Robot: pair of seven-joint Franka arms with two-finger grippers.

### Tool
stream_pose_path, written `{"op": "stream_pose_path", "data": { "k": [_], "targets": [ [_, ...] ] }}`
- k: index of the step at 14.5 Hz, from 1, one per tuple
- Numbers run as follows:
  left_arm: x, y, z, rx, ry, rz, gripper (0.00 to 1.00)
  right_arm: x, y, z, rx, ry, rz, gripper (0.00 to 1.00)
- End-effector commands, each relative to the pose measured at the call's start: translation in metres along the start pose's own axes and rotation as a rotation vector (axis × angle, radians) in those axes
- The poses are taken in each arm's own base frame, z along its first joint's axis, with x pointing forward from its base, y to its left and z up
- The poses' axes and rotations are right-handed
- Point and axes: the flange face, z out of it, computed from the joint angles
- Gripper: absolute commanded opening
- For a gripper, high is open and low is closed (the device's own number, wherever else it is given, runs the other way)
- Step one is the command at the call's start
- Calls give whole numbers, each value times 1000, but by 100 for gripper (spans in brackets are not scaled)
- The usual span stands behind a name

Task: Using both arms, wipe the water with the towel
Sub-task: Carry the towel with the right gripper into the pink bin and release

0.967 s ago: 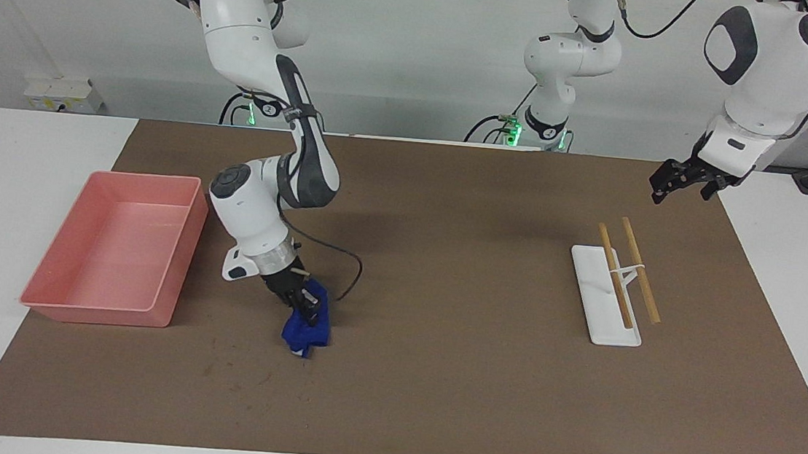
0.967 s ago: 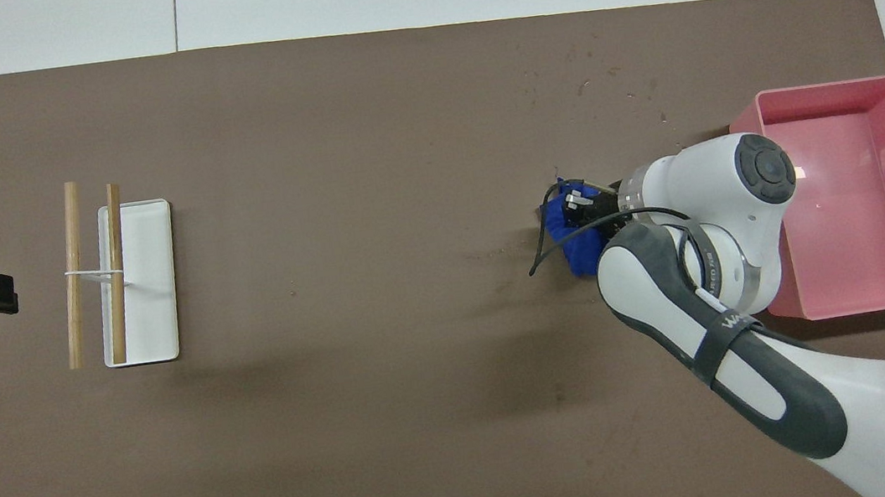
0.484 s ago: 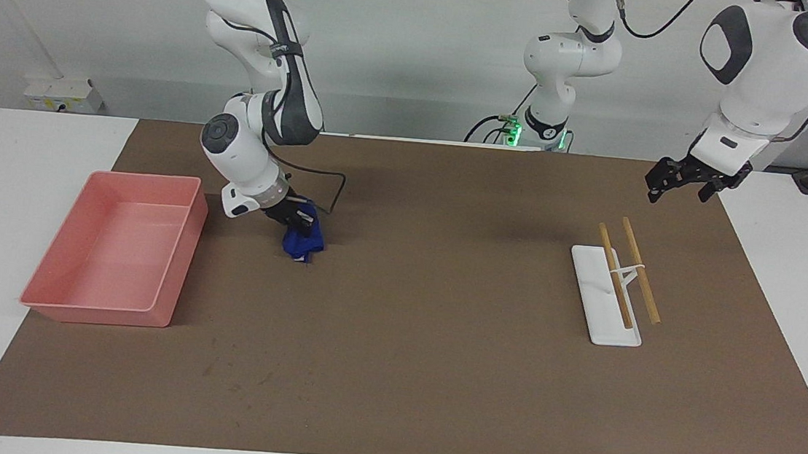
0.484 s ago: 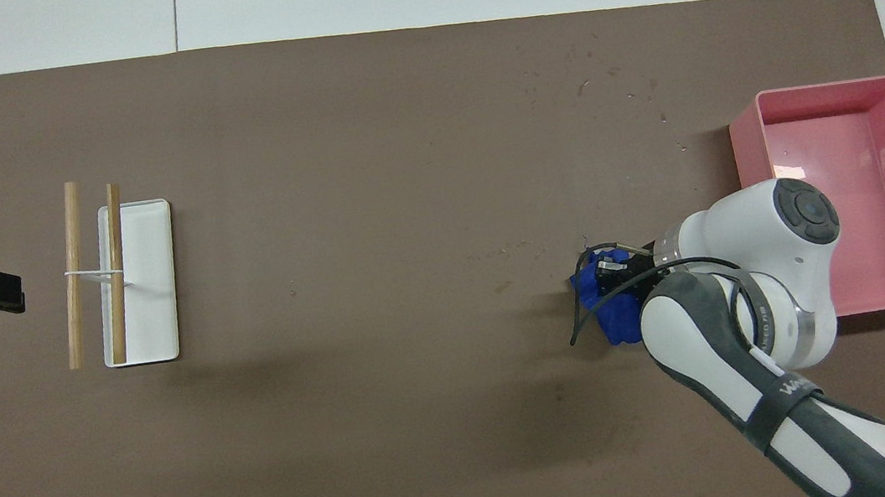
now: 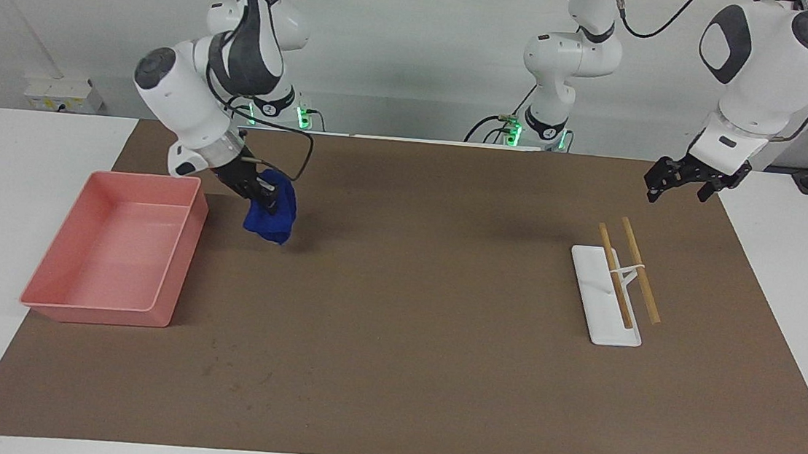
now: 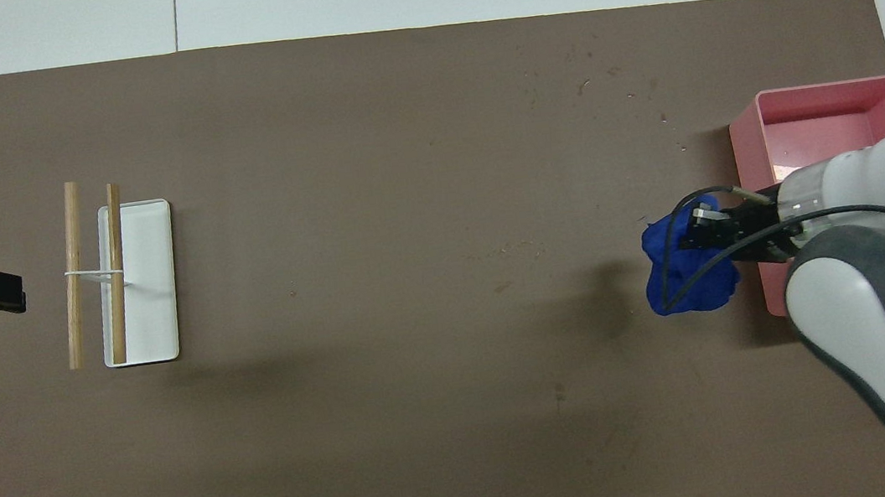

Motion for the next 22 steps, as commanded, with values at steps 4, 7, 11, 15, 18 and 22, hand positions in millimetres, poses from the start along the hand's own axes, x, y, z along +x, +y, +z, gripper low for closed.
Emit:
{"op": "stream_pose_path", "data": {
  "k": [4,7,11,15,18,22],
  "targets": [
    [-9,-2,-2,10,9,1,100,52,47,-94,-62,150,-48,0],
    [-8,2,-4,9,18,7,100,68,85,-96,-156,190,-105,0],
    [-5,9,-10,-86,51,-121,100,81,137,-68,-174,152,-130,0],
    [-4,16,-10,-90,55,-107,100,93,184,-12,-180,62,-105,0],
    [-4,18,-10,-90,56,-108,100,84,190,8,-184,32,-88,10],
    [-5,23,-10,-90,53,-107,100,84,186,0,-183,44,-105,100]
  ]
}}
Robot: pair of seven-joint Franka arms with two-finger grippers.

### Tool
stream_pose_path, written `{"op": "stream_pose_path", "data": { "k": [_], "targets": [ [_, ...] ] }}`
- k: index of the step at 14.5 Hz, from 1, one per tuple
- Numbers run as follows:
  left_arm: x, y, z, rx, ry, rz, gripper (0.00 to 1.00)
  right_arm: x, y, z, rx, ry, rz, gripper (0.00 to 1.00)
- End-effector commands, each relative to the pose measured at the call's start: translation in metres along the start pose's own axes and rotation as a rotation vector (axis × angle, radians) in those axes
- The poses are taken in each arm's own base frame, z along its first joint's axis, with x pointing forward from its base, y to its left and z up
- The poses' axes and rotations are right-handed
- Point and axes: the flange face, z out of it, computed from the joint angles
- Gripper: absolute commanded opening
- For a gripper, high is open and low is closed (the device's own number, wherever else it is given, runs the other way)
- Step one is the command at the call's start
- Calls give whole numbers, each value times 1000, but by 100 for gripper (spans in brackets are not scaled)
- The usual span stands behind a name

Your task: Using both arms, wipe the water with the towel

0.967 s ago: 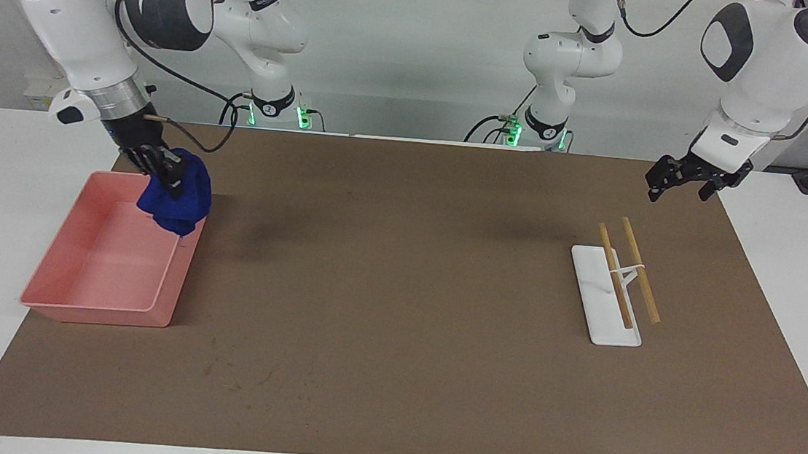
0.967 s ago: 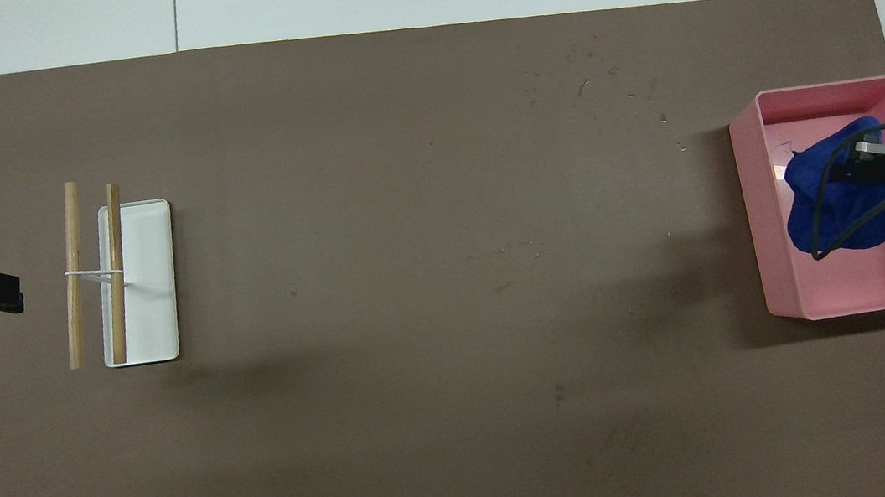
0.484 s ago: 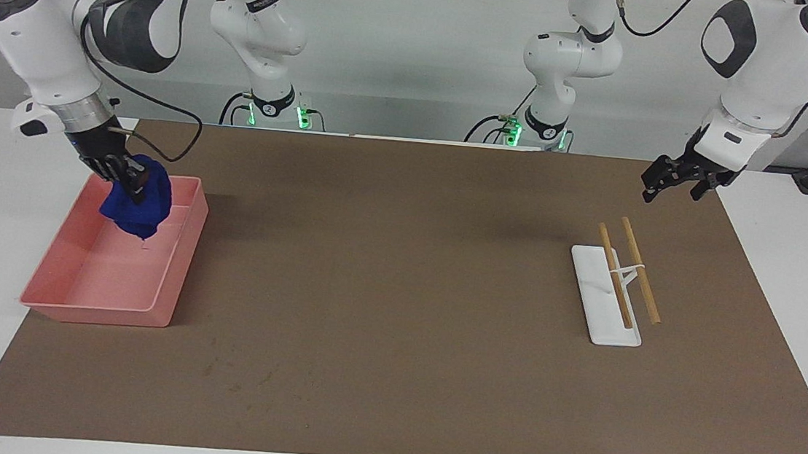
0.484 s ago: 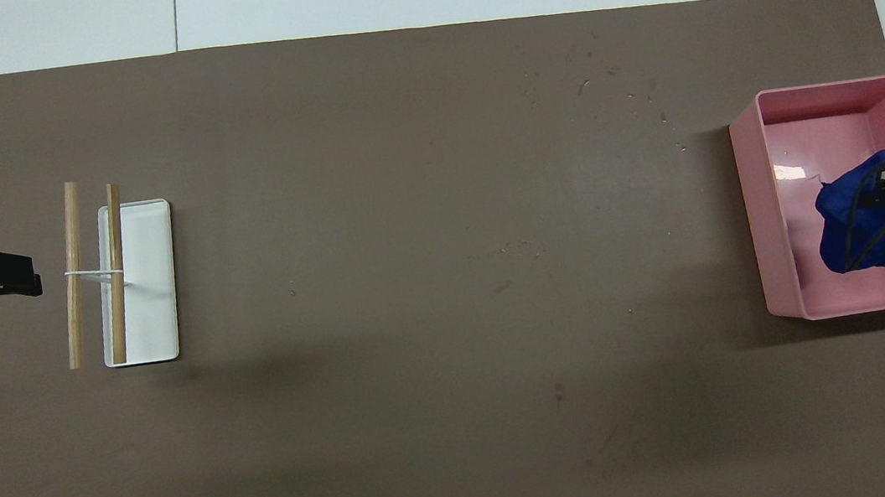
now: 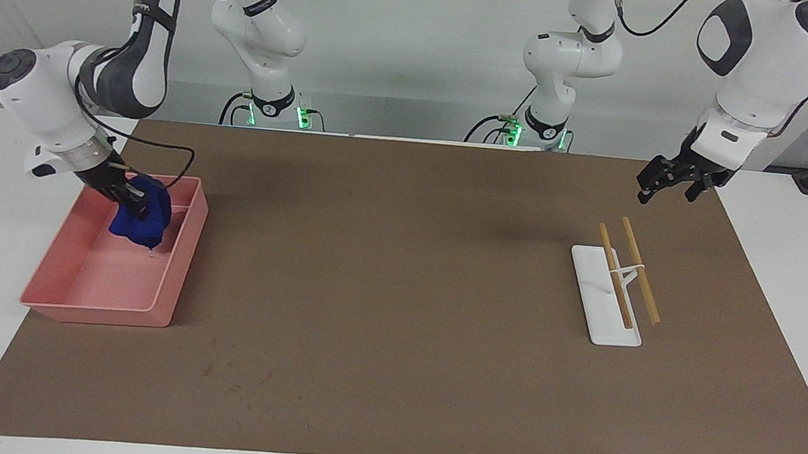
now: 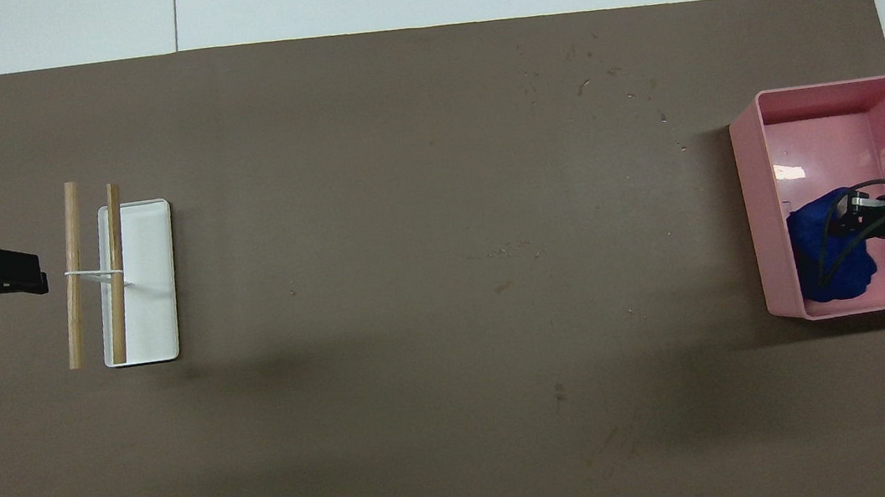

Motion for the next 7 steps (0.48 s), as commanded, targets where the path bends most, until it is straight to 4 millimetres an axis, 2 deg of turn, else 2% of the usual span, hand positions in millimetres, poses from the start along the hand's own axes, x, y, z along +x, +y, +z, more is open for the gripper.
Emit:
{"op": "stream_pose_path", "data": {
  "k": [1,2,3,4,7],
  "targets": [
    [-7,8,0,-11,11,-6,100,-5,-7,-26,-15,46,-36,100],
    [-6,8,0,-11,13,-6,100,-7,-14,-37,-20,46,-50,100],
    [-7,8,1,-11,11,-9,100,-7,-43,-74,-45,42,-113,100],
    [-7,8,1,-11,11,-11,100,-6,-60,-94,-70,43,-152,100],
    [-7,9,1,-11,11,-10,100,-12,-114,-135,-127,60,-239,100]
  ]
}}
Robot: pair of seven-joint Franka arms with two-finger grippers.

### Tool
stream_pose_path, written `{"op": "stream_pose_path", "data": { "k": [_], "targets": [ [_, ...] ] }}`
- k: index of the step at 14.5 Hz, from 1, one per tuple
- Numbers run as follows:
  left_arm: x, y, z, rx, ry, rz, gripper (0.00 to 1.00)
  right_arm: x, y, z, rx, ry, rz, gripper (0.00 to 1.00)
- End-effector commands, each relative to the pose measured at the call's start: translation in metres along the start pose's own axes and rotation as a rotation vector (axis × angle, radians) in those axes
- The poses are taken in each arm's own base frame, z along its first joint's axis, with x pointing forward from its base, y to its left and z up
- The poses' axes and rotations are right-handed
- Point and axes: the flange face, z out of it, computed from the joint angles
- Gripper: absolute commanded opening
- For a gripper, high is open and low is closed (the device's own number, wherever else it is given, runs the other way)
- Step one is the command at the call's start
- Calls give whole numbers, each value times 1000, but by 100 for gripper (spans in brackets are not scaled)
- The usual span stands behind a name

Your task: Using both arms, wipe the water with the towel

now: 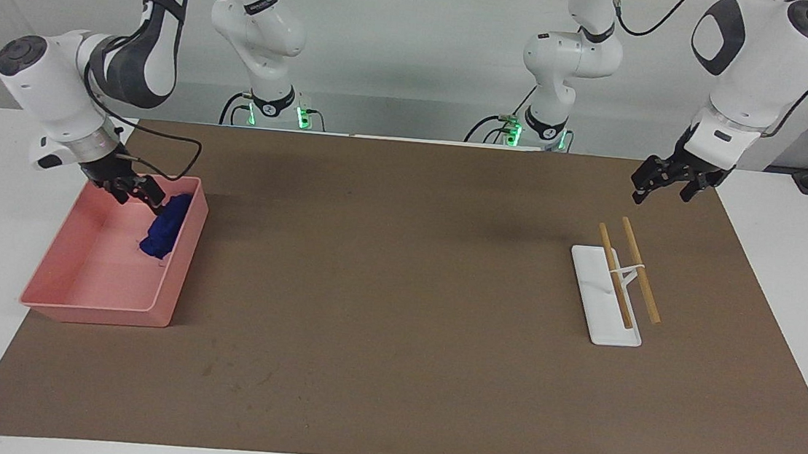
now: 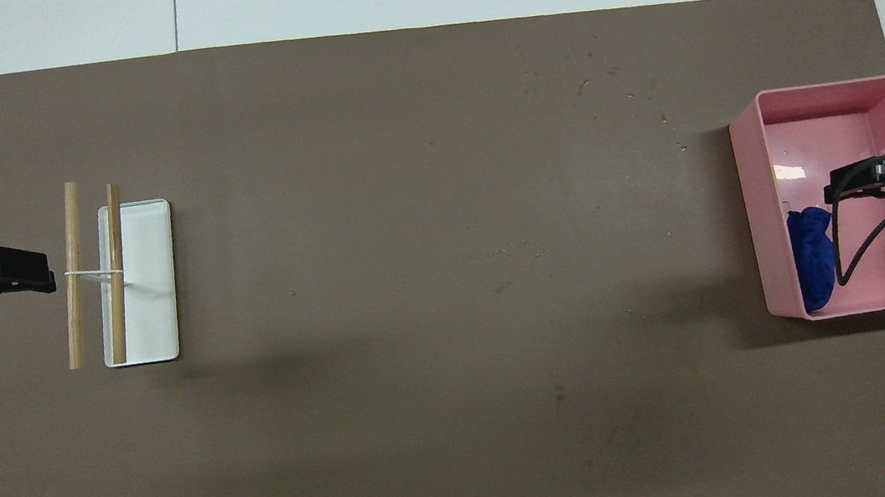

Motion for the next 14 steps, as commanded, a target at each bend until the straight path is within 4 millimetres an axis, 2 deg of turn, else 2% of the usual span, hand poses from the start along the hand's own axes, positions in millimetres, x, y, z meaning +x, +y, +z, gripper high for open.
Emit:
{"op": "stream_pose_path", "data": {
  "k": [1,4,6,9,11,14],
  "targets": [
    [-6,2,1,-11,11,-12,100,8,-39,-39,-57,3,-29,100],
    [-7,4,-1,-11,10,-9,100,11,-84,-81,-67,19,-17,100],
    [-7,6,-2,-11,10,-4,100,16,-105,-108,-50,34,68,100],
    [-7,6,-4,-11,11,-2,100,15,-103,-132,-50,16,95,100],
    [-7,6,-4,-11,13,-4,100,14,-97,-135,-45,2,103,100],
    [-7,6,-4,-11,13,-4,100,-7,-97,-132,-45,-44,94,100]
  ]
}}
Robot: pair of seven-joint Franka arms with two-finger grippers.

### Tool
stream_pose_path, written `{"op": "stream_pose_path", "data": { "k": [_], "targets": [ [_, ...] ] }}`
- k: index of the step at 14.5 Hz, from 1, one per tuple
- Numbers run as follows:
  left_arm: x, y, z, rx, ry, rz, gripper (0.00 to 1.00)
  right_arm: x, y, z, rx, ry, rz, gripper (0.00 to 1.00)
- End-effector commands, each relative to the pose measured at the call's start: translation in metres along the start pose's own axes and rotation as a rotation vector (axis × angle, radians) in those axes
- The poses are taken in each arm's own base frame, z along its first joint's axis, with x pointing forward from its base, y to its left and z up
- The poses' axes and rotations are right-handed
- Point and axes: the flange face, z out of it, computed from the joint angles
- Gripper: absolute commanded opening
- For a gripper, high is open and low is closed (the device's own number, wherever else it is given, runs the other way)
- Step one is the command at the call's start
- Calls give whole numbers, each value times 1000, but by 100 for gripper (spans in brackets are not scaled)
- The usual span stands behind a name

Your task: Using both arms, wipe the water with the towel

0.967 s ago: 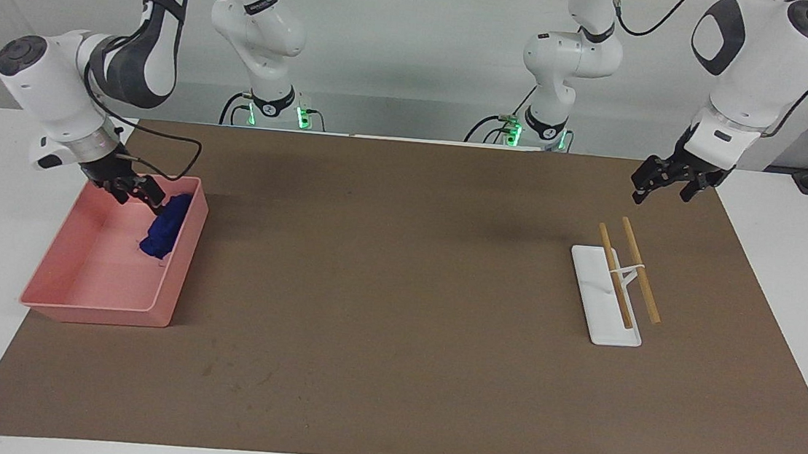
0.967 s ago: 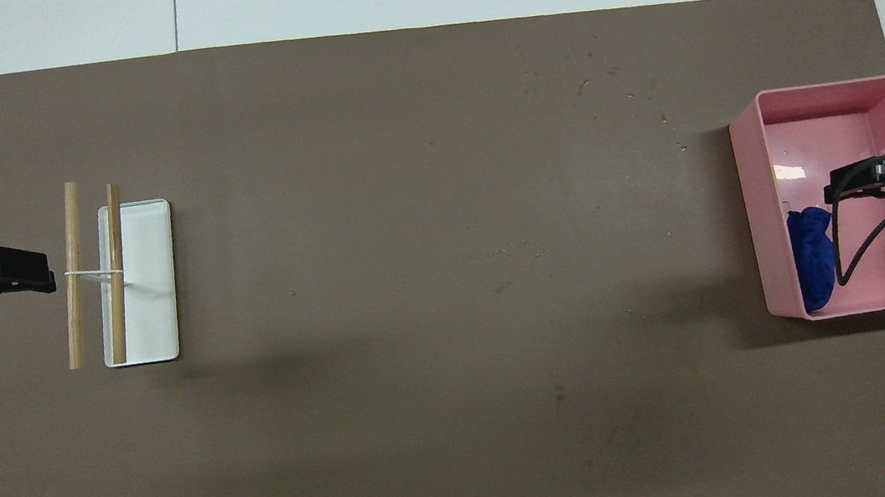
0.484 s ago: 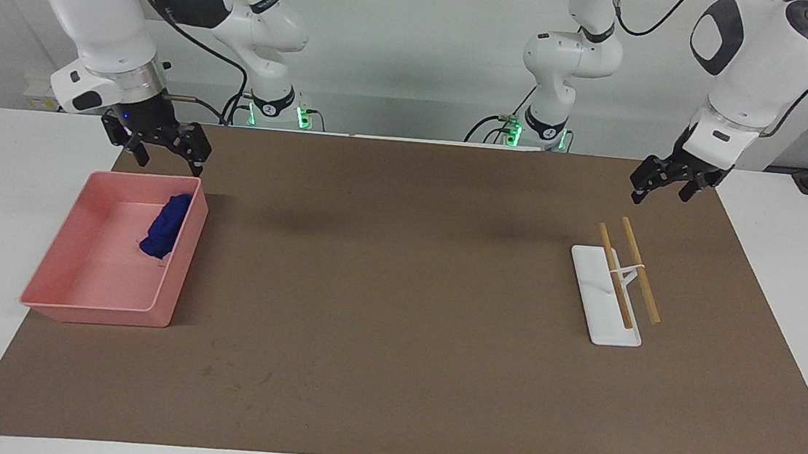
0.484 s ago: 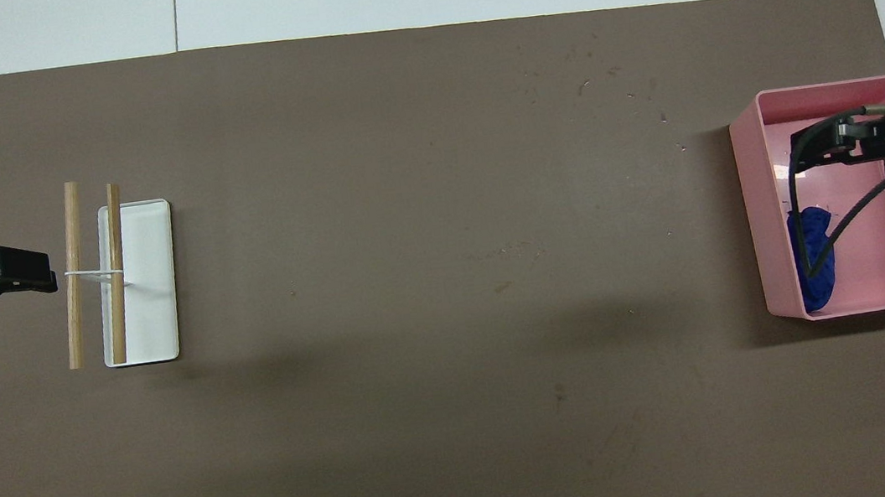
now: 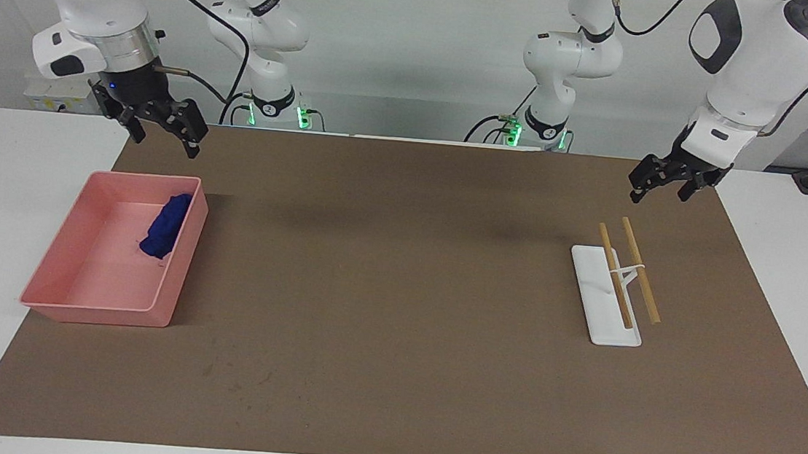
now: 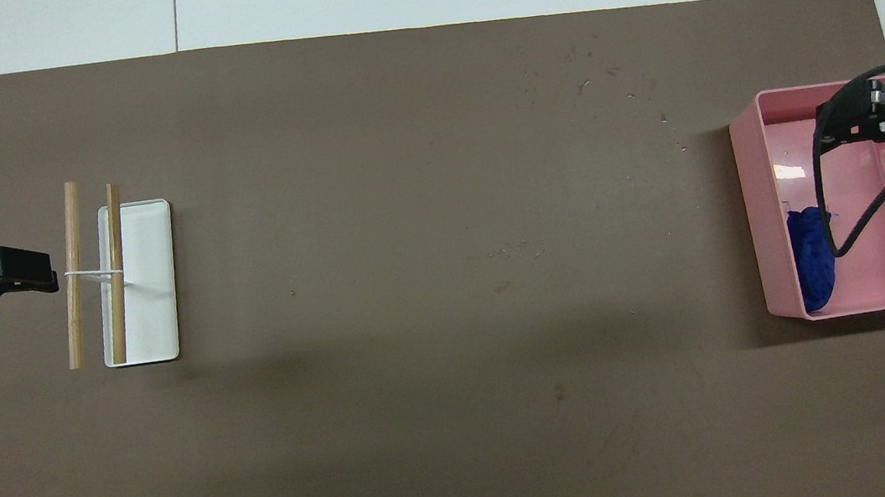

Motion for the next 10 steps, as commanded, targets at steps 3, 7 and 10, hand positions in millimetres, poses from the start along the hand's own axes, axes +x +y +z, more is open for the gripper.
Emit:
{"op": "stream_pose_path", "data": {
  "k": [3,7,10],
  "targets": [
    [-6,3,-2,-11,10,-10,100,-15,2,8,1,-47,-19,100],
    [-6,3,-2,-11,9,-11,100,-18,2,13,1,-51,-21,100],
    [-6,4,-3,-11,12,-10,100,-21,2,19,19,-48,-21,100]
  ]
}}
